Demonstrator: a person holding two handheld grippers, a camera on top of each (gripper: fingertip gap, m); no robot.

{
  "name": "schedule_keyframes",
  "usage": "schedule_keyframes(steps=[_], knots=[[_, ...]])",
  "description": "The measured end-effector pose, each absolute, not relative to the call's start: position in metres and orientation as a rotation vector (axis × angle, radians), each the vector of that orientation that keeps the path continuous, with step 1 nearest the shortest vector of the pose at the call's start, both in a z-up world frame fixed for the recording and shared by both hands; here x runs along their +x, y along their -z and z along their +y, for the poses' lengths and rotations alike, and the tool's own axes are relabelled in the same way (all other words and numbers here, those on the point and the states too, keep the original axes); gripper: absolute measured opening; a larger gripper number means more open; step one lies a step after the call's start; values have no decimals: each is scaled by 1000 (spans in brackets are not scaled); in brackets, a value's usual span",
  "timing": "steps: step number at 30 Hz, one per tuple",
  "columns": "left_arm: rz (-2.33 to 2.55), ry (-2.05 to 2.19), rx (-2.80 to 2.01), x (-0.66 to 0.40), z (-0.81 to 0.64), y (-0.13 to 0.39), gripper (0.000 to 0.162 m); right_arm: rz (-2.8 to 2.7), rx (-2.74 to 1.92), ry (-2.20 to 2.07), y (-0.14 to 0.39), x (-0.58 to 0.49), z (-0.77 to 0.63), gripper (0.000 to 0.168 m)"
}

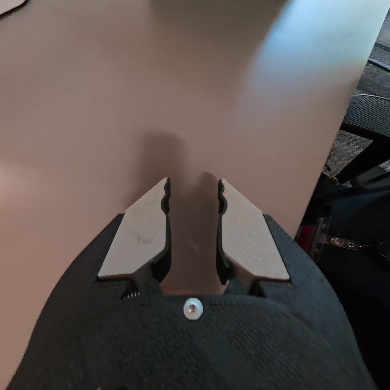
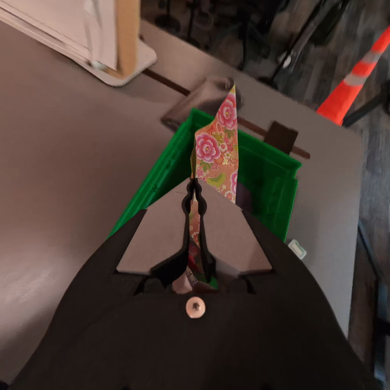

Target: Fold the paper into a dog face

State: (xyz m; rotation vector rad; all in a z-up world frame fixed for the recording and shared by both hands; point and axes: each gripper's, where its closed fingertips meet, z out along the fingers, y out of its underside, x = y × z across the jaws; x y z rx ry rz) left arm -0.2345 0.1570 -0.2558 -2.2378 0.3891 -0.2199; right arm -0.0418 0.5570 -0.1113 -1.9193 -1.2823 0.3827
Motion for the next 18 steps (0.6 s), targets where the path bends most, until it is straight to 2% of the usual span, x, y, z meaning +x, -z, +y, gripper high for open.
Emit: schedule_keyframes(steps=[1,3,4,7,12,18], knots=[[387,221,-2243,-234,158,257,43,-1289,-2009,-350,132,-38,570,5],[388,223,-2244,-232,159,258,43,-1250,-2165,-253,164,-24,593,33],[390,222,-2243,-232,158,258,43,-1216,-2189,-244,168,-20,600,36],[367,202,-2250,-238,157,261,43,-1124,-2098,-415,145,-24,592,35],[332,225,-2246,-241,163,265,43,-1129,-1917,-696,102,-44,536,42],[347,240,-2277,-241,172,274,41,-1419,-1671,-924,95,-109,422,45]])
